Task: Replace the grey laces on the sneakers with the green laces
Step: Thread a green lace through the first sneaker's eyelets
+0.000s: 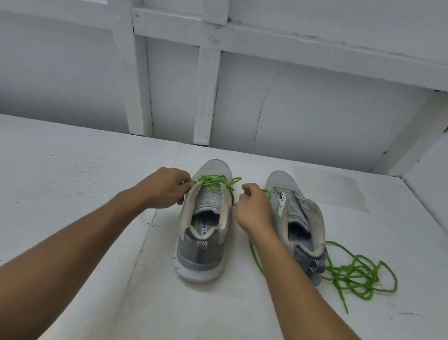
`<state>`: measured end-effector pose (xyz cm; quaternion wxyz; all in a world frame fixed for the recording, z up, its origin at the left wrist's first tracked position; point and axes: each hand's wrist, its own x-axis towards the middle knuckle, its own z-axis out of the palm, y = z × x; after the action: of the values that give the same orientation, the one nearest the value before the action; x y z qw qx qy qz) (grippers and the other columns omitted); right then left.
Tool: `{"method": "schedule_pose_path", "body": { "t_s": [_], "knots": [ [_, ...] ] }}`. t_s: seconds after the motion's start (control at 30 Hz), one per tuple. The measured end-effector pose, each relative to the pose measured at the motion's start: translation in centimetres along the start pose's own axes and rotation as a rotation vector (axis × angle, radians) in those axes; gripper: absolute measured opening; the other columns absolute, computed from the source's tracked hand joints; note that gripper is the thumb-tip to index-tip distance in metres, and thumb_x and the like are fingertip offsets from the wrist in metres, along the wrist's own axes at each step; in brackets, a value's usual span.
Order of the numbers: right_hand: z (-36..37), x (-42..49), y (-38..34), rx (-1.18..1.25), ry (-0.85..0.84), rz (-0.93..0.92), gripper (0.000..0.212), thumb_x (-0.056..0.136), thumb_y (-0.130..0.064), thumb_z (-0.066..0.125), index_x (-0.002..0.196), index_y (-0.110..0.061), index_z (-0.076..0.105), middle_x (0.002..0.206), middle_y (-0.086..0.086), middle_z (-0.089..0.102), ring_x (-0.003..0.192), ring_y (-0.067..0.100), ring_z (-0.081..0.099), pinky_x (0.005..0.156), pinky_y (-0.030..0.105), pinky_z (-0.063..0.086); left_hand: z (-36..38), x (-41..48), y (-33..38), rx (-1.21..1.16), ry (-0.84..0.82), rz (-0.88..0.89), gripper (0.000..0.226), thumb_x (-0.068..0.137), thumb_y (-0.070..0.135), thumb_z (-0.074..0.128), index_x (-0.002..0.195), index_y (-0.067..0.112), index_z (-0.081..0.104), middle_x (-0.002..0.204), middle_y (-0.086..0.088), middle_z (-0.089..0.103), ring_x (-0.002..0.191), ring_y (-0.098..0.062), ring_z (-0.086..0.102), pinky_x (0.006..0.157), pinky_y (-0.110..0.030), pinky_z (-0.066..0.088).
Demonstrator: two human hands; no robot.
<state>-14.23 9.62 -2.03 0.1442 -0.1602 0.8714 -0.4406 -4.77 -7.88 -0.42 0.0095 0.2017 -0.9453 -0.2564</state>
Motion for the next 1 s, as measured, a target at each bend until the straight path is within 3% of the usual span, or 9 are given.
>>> {"method": "schedule_pose_path", "body": {
  "t_s": [0.17,0.3,0.37,0.57,0.67,0.73,0.83,0.9,1.0],
  "knots": [
    [0.5,1.0,-0.3,-0.16,-0.081,0.037,0.015,0.095,-0.015,0.048,0.105,-0.012,0.059,0.119,0.013,0.063,0.107,0.03,0.057,0.075,0.028,0.04,0.3,-0.2,-0.1,-0.019,0.008,-0.003,0.029,0.102,0.034,0.042,0.087,0.019,0.062,0.072,0.006,0.068,0.064,-0.006,0.056,0.058,-0.024,0.038],
    [-0.3,0.1,-0.2,-0.633,-0.246,-0.005,0.029,0.091,-0.008,0.049,0.118,-0.004,0.058,0.127,0.019,0.058,0.116,0.034,0.056,0.086,0.033,0.047,0.5,-0.2,-0.1,-0.035,0.018,-0.016,0.029,0.102,0.033,0.042,0.089,0.018,0.063,0.071,0.006,0.069,0.064,-0.006,0.056,0.057,-0.023,0.038],
    [-0.6,-0.5,-0.2,-0.73,-0.356,-0.002,0.027,0.092,-0.006,0.052,0.117,-0.001,0.061,0.122,0.019,0.061,0.111,0.033,0.061,0.084,0.034,0.05,0.6,-0.1,-0.1,-0.037,0.019,-0.018,0.029,0.102,0.033,0.042,0.089,0.018,0.063,0.071,0.007,0.068,0.065,-0.007,0.057,0.057,-0.024,0.038],
    [-1.7,-1.6,-2.9,-1.13,-0.682,0.061,0.014,0.093,-0.014,0.058,0.089,-0.001,0.064,0.096,0.013,0.062,0.093,0.029,0.061,0.082,0.032,0.045,0.3,-0.2,-0.2,-0.022,0.009,-0.013,0.029,0.102,0.036,0.043,0.087,0.02,0.063,0.071,0.006,0.069,0.065,-0.006,0.056,0.059,-0.024,0.039],
    [-2.9,-0.8,-2.9,-0.978,-0.459,-0.02,0.027,0.095,-0.011,0.052,0.117,0.001,0.06,0.124,0.017,0.059,0.112,0.031,0.059,0.086,0.033,0.047,0.1,-0.3,-0.4,-0.014,0.01,-0.013,0.03,0.101,0.04,0.043,0.091,0.021,0.064,0.072,0.006,0.069,0.066,-0.006,0.058,0.06,-0.025,0.042],
    [-3.7,-0.3,-2.8,-0.666,-0.281,-0.076,0.027,0.099,-0.021,0.047,0.109,-0.001,0.062,0.116,0.017,0.064,0.103,0.032,0.063,0.077,0.034,0.047,0.0,-0.4,-0.3,-0.025,0.014,-0.011,0.03,0.101,0.041,0.043,0.093,0.021,0.064,0.072,0.005,0.069,0.067,-0.007,0.058,0.06,-0.025,0.042],
    [-3.7,-0.5,-3.4,-0.211,-0.154,-0.133,0.052,0.098,-0.053,0.041,0.083,-0.007,0.059,0.085,0.008,0.066,0.082,0.025,0.064,0.062,0.03,0.04,-0.3,-0.5,-0.2,-0.022,0.02,-0.003,0.03,0.101,0.038,0.044,0.092,0.019,0.065,0.072,0.005,0.068,0.066,-0.01,0.058,0.058,-0.025,0.041],
    [-2.9,-1.0,-3.5,-0.201,-0.141,-0.169,0.05,0.093,-0.059,0.049,0.085,-0.011,0.062,0.079,0.001,0.061,0.074,0.017,0.058,0.058,0.027,0.038,-0.8,-0.5,-0.2,-0.014,0.043,-0.007,0.028,0.102,0.033,0.044,0.09,0.018,0.065,0.072,0.005,0.067,0.069,-0.014,0.06,0.059,-0.025,0.042],
    [-1.9,-1.3,-2.4,-0.195,-0.109,-0.158,0.035,0.091,-0.049,0.056,0.087,-0.016,0.067,0.08,-0.003,0.063,0.071,0.021,0.062,0.065,0.03,0.049,-2.6,-0.5,-0.8,-0.053,0.166,-0.042,0.026,0.101,0.025,0.045,0.088,0.015,0.066,0.072,0.001,0.068,0.072,-0.017,0.062,0.061,-0.026,0.042]
  ]
}}
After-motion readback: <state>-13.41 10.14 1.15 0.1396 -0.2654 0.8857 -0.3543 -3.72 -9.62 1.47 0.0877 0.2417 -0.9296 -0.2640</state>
